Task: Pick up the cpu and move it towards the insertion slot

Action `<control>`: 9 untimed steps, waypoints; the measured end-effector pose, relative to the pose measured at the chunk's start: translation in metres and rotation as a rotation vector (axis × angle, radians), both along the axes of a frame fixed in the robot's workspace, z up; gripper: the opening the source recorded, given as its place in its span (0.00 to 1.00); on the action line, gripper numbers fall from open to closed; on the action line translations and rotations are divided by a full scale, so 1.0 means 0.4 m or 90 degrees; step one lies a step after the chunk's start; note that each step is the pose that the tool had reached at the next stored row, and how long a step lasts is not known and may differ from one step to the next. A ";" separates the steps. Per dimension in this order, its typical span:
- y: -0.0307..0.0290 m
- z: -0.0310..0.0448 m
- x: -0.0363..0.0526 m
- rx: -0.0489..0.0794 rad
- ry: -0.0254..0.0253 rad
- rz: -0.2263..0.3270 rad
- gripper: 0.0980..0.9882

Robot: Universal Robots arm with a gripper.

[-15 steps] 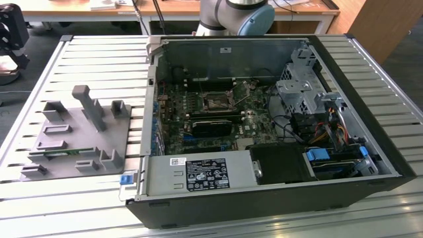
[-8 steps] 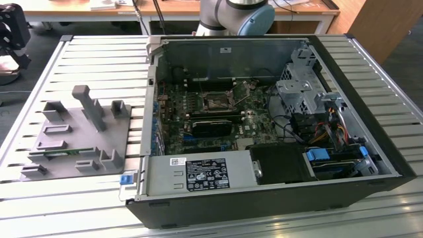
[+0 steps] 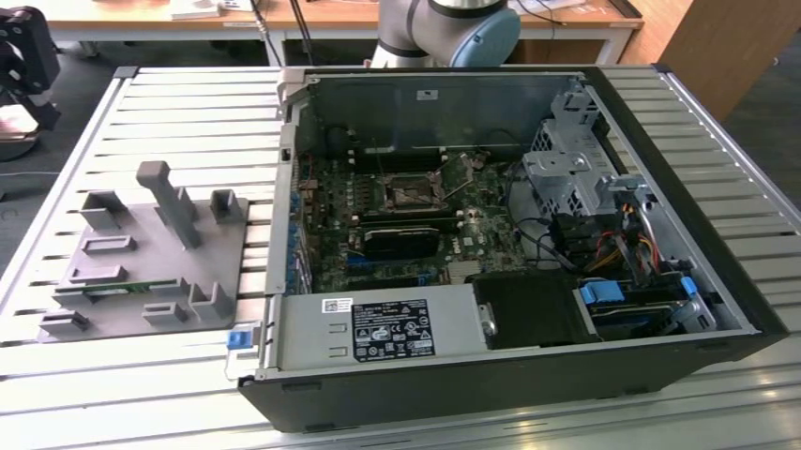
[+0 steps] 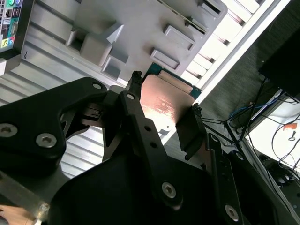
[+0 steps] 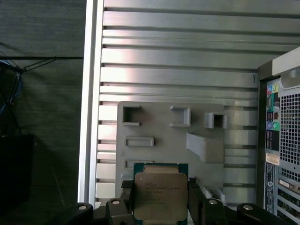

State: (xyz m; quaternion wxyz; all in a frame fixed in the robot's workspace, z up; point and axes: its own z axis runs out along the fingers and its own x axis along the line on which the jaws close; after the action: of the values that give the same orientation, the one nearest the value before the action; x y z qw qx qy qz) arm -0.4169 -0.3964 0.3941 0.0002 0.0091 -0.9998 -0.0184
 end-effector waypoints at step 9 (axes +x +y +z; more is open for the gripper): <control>0.001 0.000 0.008 0.000 0.0000 0.000 0.50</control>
State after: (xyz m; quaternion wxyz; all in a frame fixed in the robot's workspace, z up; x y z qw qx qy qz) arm -0.4135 -0.3962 0.3941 0.0002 0.0091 -0.9998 -0.0184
